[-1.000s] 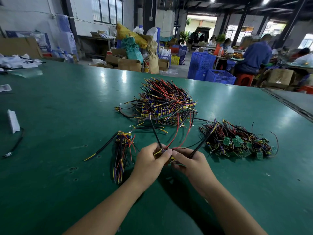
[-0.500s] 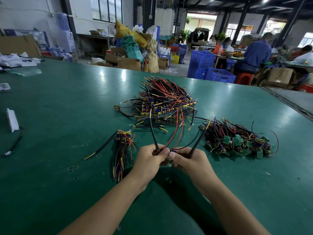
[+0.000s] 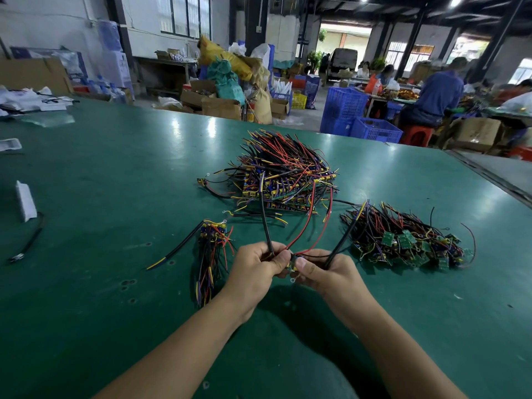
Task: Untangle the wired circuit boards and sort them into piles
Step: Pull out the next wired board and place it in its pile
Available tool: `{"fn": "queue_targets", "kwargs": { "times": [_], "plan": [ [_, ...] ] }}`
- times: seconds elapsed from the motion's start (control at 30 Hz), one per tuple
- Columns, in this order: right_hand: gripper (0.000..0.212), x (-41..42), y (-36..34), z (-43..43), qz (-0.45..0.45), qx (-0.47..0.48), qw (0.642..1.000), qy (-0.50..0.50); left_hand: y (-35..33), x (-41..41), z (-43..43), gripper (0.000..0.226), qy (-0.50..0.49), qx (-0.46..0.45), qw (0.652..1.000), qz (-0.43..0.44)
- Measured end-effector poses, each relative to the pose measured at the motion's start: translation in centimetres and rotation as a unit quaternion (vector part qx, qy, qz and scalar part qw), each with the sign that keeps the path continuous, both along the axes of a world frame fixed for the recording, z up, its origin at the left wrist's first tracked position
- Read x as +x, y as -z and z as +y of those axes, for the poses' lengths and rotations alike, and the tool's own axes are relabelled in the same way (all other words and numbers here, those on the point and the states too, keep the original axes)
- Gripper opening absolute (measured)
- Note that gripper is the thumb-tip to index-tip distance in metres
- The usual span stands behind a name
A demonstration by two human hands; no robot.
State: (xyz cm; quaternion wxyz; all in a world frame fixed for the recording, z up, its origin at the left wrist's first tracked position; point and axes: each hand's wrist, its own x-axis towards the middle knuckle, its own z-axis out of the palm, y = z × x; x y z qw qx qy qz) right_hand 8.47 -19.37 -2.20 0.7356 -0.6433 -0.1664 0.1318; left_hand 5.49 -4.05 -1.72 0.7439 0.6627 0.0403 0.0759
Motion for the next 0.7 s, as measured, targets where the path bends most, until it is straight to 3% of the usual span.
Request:
{"fn": "queue_targets", "kwargs": {
  "times": [0.53,0.7],
  "plan": [
    [0.025,0.19,0.19,0.13,0.01,0.031,0.999,-0.007,-0.49,-0.03,-0.14,0.017,-0.014,-0.048,0.999,0.021],
    [0.016,-0.02,-0.09,0.37,0.04,0.099,0.994,-0.018,-0.88,-0.08,-0.35,0.01,-0.006,-0.088,0.996,0.026]
  ]
}}
